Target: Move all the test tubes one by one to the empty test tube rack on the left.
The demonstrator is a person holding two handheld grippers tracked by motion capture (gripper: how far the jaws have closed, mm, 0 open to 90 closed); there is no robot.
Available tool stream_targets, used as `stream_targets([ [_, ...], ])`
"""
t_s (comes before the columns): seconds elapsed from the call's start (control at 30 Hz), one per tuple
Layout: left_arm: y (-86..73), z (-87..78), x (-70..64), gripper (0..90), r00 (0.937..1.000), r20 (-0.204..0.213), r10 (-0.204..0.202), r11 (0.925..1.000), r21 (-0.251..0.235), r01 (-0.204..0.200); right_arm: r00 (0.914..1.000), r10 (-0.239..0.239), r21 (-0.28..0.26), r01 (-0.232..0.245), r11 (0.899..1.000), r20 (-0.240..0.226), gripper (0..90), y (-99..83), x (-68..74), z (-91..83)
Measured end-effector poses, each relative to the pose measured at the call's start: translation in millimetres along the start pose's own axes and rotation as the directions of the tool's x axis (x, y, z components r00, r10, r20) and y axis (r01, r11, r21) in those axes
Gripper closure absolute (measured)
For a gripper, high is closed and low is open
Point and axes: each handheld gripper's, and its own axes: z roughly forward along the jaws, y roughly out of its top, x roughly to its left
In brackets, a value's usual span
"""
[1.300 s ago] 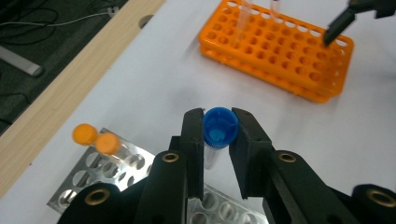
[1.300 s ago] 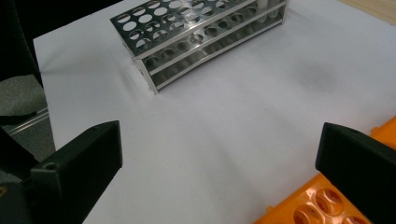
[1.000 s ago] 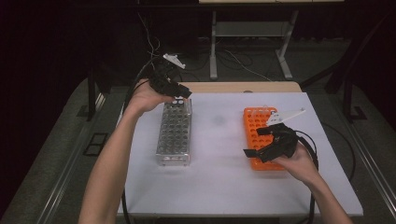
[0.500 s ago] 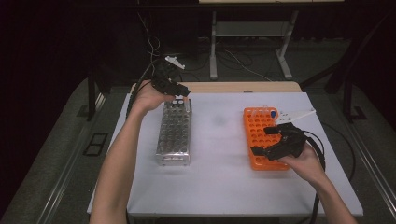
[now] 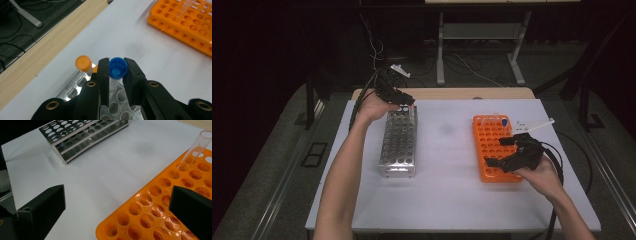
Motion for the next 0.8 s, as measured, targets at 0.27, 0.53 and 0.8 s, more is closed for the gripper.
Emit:
stream_targets([
  [0.27,-10.3,11.4,3.5,74.5,0.9998,0.014,-0.014,0.9997,0.020,0.014,0.9999,0.011,0.001,-0.011,1.000,0.012,0.1,-2.3,-6.0,1.5],
  [0.53,-18.8,19.8,3.9,73.1,0.9988,0.032,-0.038,0.9989,0.028,0.037,0.9996,0.023,0.005,-0.023,1.000,0.019,0.1,-5.1,-9.9,2.8],
  [0.8,-28.9,13.5,-1.8,51.3,0.9955,0.043,-0.085,0.9964,0.011,0.085,0.9989,0.032,0.015,-0.033,0.999,0.033,0.1,-6.3,-16.2,5.6],
])
